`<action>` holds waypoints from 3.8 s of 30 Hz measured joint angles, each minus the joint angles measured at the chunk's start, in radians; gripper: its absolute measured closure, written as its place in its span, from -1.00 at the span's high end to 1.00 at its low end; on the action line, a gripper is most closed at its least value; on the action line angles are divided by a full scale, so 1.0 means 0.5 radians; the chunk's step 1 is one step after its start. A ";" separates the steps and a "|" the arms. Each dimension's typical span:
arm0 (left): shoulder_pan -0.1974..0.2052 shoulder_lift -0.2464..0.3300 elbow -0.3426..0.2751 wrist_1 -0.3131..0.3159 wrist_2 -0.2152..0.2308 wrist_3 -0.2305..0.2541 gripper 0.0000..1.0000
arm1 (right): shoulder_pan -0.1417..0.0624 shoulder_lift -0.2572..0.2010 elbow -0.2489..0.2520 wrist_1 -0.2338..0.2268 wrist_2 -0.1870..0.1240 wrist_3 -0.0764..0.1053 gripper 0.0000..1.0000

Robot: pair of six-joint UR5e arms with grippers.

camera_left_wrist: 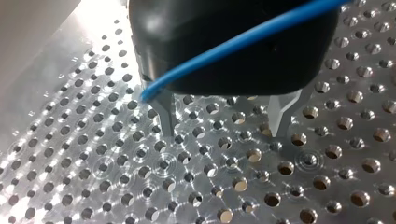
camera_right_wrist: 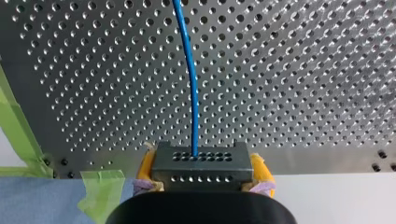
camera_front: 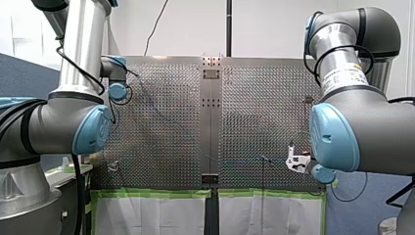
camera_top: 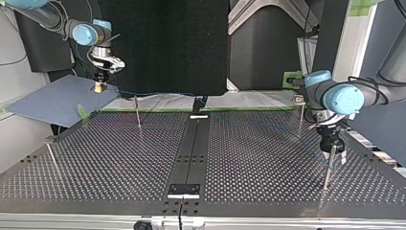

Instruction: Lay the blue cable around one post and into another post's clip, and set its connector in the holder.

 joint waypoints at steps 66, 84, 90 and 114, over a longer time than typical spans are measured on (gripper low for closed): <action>-0.031 0.146 -0.003 -0.388 -0.177 -0.512 0.97 | 0.092 0.007 0.001 0.034 -0.002 0.015 -1.00; -0.060 0.206 -0.027 -0.535 -0.333 -0.328 0.97 | 0.091 0.007 0.001 0.028 -0.002 0.025 -1.00; -0.066 0.228 -0.067 -0.530 -0.325 -0.288 0.97 | 0.091 0.007 0.001 0.028 -0.002 0.025 -1.00; -0.068 0.437 -0.166 -0.634 -0.320 -0.124 0.97 | 0.092 0.007 0.001 0.028 -0.002 0.025 -1.00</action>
